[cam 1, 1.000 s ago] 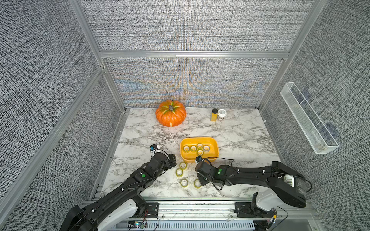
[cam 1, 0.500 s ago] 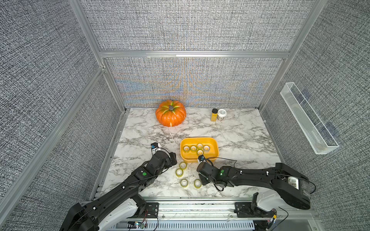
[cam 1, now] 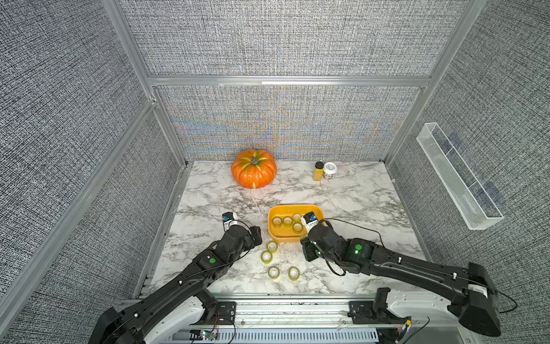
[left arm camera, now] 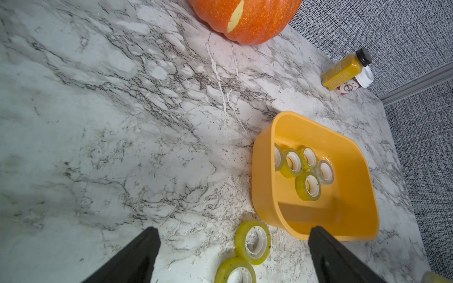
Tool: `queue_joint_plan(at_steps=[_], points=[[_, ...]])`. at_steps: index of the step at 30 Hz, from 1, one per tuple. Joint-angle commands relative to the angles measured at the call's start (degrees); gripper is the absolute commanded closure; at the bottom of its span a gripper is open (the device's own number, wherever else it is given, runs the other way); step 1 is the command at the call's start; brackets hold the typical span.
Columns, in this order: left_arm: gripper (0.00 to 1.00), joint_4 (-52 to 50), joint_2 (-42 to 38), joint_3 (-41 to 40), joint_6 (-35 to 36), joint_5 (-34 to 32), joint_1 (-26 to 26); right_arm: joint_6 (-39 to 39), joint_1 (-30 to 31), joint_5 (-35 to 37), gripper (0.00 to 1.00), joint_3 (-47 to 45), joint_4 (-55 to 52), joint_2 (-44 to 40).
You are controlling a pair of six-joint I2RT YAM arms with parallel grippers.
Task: Put the transparent tape into the storage box
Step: Pick up the tape from the center of the board, then place the tape in the storage box.
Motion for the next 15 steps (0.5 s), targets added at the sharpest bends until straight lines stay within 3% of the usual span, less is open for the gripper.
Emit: queue_joint_plan(at_steps=[1,9,15], points=[[0.00,0.23,0.79,0.99,1.08,-0.49,0.07,-5.07,-3.20,-1.88,0.93,3.12,0.79,1.84],[0.00,1.36,1.05,0.93,0.57,0.51,0.07,-9.32,-11.64,-10.47,0.94,11.72,5.13,17.89],[0.00,1.60,2.25,0.88,0.37,2.27,0.07,-10.23,-13.74,-10.58,0.93,19.91,5.44,31.02]])
